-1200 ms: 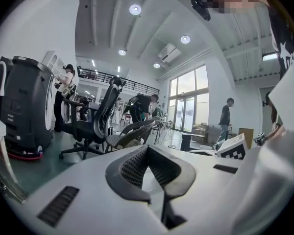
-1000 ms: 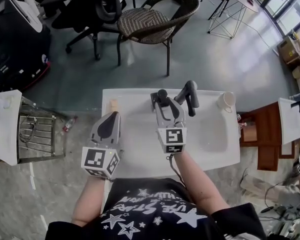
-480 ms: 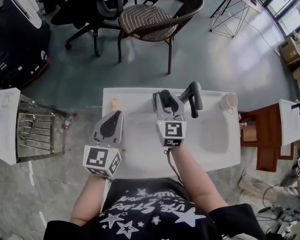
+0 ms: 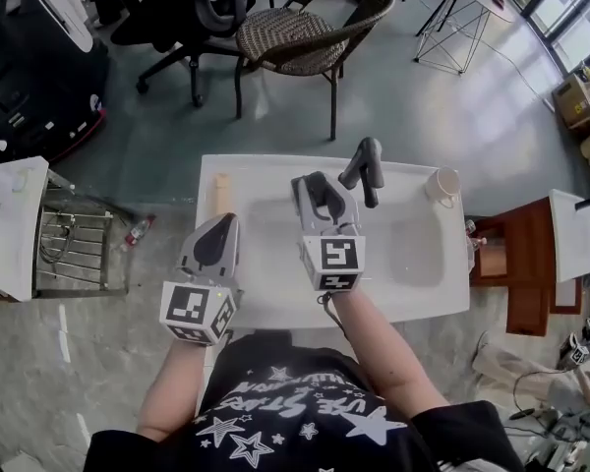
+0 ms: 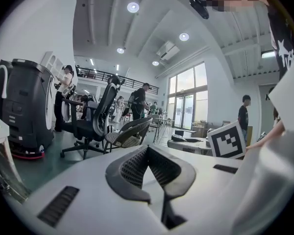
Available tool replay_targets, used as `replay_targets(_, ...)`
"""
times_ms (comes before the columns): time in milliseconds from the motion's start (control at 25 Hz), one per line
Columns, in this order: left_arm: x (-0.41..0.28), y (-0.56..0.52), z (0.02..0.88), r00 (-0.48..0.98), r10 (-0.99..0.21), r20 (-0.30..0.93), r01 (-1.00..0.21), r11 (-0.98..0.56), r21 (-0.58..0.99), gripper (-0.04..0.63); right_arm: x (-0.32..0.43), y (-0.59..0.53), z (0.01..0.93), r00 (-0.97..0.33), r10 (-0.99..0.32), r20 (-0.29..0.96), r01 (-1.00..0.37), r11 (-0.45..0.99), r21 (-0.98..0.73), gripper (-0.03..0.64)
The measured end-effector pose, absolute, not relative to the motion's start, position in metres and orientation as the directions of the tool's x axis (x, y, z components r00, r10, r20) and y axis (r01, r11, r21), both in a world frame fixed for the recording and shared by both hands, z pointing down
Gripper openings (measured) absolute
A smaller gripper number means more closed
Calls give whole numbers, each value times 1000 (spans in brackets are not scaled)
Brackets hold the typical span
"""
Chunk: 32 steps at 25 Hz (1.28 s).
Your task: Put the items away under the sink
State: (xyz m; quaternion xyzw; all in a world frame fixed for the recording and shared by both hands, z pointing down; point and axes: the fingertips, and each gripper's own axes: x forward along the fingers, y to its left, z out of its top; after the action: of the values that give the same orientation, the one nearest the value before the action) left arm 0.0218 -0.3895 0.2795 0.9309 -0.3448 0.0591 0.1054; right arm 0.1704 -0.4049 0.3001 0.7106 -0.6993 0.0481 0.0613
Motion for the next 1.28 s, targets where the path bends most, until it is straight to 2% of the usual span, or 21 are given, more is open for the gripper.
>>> replay_targets(200, 28, -338, 271, 751, -639, 169, -659, -742, 124, 9, 161, -347, 295, -40, -985, 167, -999, 34, -42, 95)
replay_targets(600, 49, -209, 266, 740, -654, 160, -672, -733, 108, 9, 176, -204, 290, -64, -983, 172, -998, 64, -10, 95)
replay_targets(880, 38, -135, 280, 698, -690, 194, -715, -690, 116, 9, 172, -123, 293, -110, -980, 163, -994, 104, -43, 95)
replay_targets(1280, 15, -91, 308, 653, -720, 233, -754, -646, 117, 9, 142, -52, 339, -133, -968, 211, -988, 114, -101, 95)
